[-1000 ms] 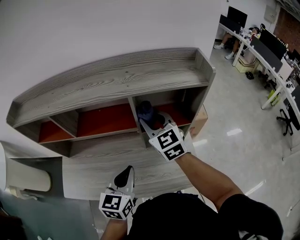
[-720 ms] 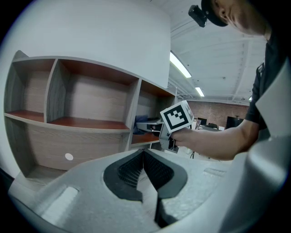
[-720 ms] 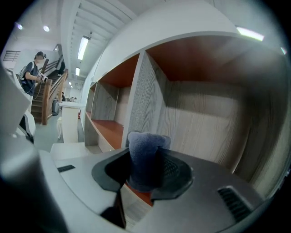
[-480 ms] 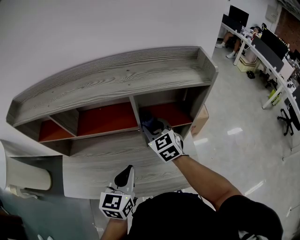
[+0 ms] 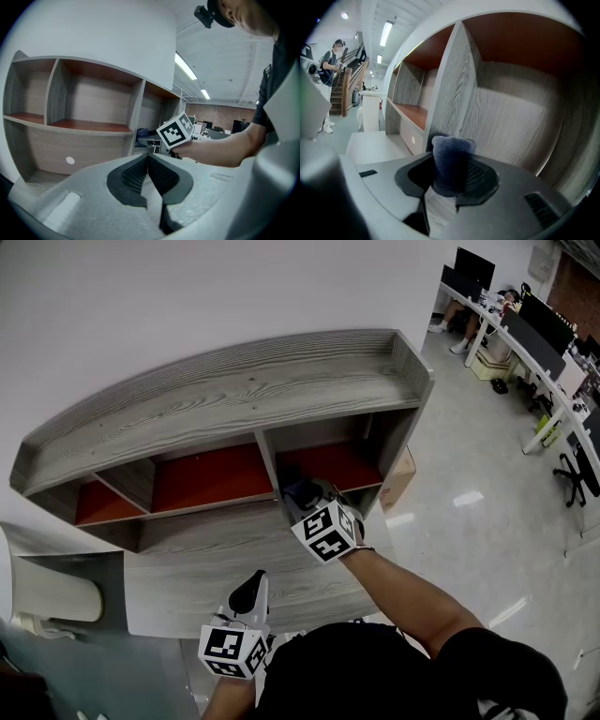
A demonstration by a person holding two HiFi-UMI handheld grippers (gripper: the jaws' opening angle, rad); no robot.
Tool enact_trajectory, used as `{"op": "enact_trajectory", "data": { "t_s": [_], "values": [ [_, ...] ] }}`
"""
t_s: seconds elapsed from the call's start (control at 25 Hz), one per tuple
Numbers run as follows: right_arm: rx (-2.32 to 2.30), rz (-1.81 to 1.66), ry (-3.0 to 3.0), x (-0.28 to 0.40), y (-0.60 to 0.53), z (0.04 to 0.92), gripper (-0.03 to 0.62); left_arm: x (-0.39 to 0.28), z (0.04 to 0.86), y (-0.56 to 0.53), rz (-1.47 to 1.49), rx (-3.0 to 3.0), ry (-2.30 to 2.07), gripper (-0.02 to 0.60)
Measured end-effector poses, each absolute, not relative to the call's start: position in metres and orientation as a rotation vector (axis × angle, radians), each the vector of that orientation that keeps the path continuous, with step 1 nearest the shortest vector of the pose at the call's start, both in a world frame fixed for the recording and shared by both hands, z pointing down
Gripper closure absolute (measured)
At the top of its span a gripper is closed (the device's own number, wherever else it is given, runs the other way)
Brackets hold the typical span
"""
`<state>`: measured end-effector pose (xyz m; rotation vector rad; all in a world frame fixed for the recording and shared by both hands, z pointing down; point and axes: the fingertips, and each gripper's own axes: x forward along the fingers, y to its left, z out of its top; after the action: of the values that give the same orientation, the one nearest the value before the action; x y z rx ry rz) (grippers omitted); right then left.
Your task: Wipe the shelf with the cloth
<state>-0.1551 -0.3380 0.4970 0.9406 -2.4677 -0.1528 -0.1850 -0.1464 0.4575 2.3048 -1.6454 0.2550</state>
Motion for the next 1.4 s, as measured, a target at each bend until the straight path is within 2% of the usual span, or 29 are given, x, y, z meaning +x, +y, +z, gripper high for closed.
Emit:
{"op": "enact_trajectory", "data": {
  "t_s": [0.4,1.2,1.4],
  "values": [
    [1.01,-0.142,-2.414,-0.133,-0.347,0.501,0.456,-0.178,0.457,-0.15,0.253,2.325,-1.623,0.572],
    [1.502,0.131,-2.317,0.002,-0.379,0.505,0.456,-0.143,0.464,-0.162,0.301,2.404,-1.499,0.572],
    [1.561,0.223,-2.323,0.019,-0.38,0.506,0.456,-0.138,0.464,-0.163,0.302,2.415,-1.484,0.571]
  ]
}}
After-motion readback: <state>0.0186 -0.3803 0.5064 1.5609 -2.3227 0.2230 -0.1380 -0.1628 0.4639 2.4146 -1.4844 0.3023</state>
